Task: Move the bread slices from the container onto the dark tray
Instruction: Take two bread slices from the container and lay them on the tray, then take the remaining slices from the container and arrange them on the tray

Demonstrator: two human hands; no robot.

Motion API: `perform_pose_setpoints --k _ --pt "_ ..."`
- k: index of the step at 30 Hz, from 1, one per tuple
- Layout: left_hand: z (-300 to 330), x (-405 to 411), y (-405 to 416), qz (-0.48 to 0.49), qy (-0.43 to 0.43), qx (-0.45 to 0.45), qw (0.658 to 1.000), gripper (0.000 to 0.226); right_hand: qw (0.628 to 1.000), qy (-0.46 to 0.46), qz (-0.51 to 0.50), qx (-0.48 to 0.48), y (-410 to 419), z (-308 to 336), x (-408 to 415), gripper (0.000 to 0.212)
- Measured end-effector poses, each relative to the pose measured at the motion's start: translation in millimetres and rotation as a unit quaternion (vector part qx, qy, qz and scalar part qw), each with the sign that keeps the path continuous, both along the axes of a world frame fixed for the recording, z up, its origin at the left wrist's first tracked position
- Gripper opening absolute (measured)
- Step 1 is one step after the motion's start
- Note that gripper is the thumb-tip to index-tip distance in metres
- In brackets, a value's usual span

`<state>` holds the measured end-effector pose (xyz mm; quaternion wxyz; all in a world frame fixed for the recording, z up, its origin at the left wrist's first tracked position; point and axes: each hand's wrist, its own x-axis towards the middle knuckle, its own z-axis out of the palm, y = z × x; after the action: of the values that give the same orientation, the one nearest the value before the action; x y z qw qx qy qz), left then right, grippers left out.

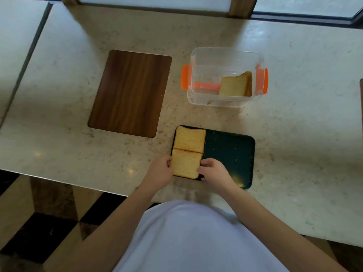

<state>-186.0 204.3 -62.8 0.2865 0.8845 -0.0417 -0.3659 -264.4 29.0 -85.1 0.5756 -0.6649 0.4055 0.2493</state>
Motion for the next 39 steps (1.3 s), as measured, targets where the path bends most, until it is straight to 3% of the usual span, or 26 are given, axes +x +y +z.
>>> perform_pose_setpoints --k 2,5,9,11,14,30,37,39 --pt "2 -2 1 -0.048 -0.024 0.026 0.998 0.012 1.0 -0.002 0.019 -0.01 -2 1 -1 0.046" --pt "8 -9 1 -0.182 -0.12 0.099 0.971 0.016 0.987 -0.033 0.121 -0.1 -4 7 -5 0.048" --pt "11 -20 -7 -0.297 -0.208 0.067 0.929 0.051 0.875 -0.165 0.325 -0.319 -2 13 -17 0.046" --pt "8 -22 -12 -0.339 -0.22 0.078 0.911 0.064 0.833 -0.197 0.389 -0.34 -2 12 -21 0.052" --pt "4 -25 -16 -0.371 -0.202 0.108 0.9 0.069 0.807 -0.195 0.439 -0.344 -2 8 -26 0.06" --pt "-2 -34 -21 -0.401 -0.166 0.194 0.88 0.073 0.749 -0.193 0.516 -0.367 -11 -9 -45 0.068" --pt "15 -27 -37 -0.421 -0.133 0.235 0.866 0.065 0.753 -0.164 0.55 -0.323 -20 2 -28 0.062" --pt "27 -18 -46 -0.432 -0.102 0.239 0.864 0.058 0.777 -0.148 0.548 -0.272 -29 15 -13 0.053"
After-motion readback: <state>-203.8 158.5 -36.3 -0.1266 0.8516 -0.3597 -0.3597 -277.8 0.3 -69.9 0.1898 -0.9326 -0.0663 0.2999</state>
